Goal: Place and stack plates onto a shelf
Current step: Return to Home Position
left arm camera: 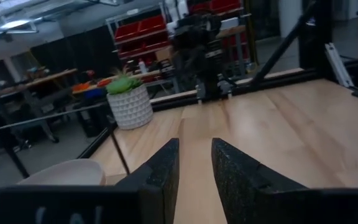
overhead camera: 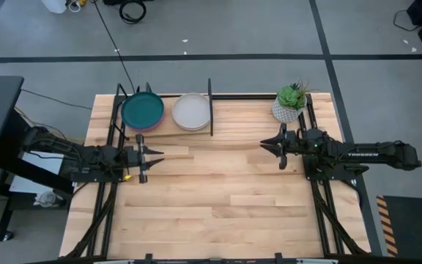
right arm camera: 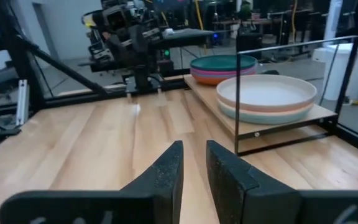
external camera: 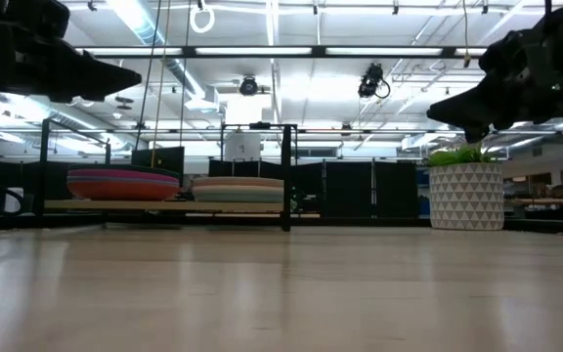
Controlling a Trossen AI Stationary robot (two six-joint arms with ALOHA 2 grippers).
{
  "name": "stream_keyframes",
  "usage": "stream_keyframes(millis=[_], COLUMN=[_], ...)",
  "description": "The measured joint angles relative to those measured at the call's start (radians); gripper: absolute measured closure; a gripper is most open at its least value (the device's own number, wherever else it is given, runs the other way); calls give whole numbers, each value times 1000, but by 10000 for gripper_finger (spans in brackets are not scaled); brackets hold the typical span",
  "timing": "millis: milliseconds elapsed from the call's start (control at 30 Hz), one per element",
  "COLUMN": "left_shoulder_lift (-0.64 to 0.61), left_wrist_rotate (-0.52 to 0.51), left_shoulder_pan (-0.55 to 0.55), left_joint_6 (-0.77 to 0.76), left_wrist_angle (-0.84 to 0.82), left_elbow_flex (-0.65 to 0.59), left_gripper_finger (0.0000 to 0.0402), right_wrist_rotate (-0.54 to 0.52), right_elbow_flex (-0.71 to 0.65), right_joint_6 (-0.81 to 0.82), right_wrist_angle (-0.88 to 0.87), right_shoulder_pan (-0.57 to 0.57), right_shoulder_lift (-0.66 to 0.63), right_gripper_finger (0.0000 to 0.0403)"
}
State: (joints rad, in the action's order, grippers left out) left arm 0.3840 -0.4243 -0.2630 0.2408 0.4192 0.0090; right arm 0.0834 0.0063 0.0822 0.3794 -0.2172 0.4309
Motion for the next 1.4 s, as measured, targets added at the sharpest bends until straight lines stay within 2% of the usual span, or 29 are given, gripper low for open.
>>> stream_keyframes(millis=[100, 267, 367, 500, 1400], left_shoulder_lift=[0, 1, 2, 2, 2], left_wrist_rotate=[16, 16, 16, 16, 16], left_shoulder_pan=[0, 21, 30, 44, 53], left_joint_6=[16, 2, -83, -154, -143], left_wrist_angle=[-3, -1, -1, -2, -2], left_elbow_flex=[0, 0, -1, -1, -2], left_gripper_finger=[301, 301, 301, 301, 301], right_wrist_rotate=[-22, -142, -177, -167, -161], right_elbow_flex=[0, 0, 0, 0, 0], right_joint_6=[-6, -7, -7, -7, -7], right_wrist_angle=[1, 1, 1, 1, 1], right_shoulder_pan=[-13, -23, -24, -24, -24], right_shoulder_lift=[0, 0, 0, 0, 1], right_gripper_finger=[328, 328, 328, 328, 328])
